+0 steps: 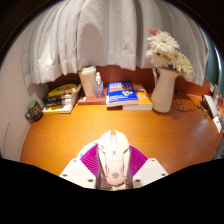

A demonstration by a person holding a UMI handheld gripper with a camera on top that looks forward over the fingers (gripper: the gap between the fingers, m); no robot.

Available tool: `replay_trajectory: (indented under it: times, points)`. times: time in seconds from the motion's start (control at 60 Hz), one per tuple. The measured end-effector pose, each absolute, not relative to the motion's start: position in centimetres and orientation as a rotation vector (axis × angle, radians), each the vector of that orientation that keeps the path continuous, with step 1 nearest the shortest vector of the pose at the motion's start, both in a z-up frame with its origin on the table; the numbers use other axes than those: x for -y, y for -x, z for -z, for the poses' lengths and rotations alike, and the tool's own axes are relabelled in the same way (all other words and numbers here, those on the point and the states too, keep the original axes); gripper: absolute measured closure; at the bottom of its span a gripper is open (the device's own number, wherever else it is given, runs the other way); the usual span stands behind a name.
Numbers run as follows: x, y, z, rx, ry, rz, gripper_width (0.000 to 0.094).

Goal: Arrange mouse

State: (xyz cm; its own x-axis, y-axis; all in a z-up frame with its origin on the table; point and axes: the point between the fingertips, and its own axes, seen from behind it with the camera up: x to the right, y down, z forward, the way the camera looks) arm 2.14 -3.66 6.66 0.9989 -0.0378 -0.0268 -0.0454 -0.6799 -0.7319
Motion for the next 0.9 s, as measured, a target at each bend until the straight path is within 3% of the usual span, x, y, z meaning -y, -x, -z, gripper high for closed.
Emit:
replay_trajectory:
  times: [0.1, 0.217, 0.3, 0.467, 0.533, 0.583, 0.9]
  points:
    - [4.9, -1.2, -1.8, -0.055, 2.397, 0.0, 0.0568]
    - [6.2, -0.3, 1.5, -0.077, 2.447, -0.022, 0.0547]
    - [6.1, -0.4, 1.2, -0.027, 2.419, 0.031, 0.0518]
    - [6.1, -0.2, 1.6, -0.052, 2.442, -0.021, 0.0363]
    - [6.6, -0.9, 0.9, -0.076, 2.454, -0.005, 0.0155]
    - [6.8, -1.4, -0.6, -0.088, 2.44, 0.008, 0.0092]
    - [13.5, -2.4, -14.9, -0.057, 2.27, -0.045, 0.008]
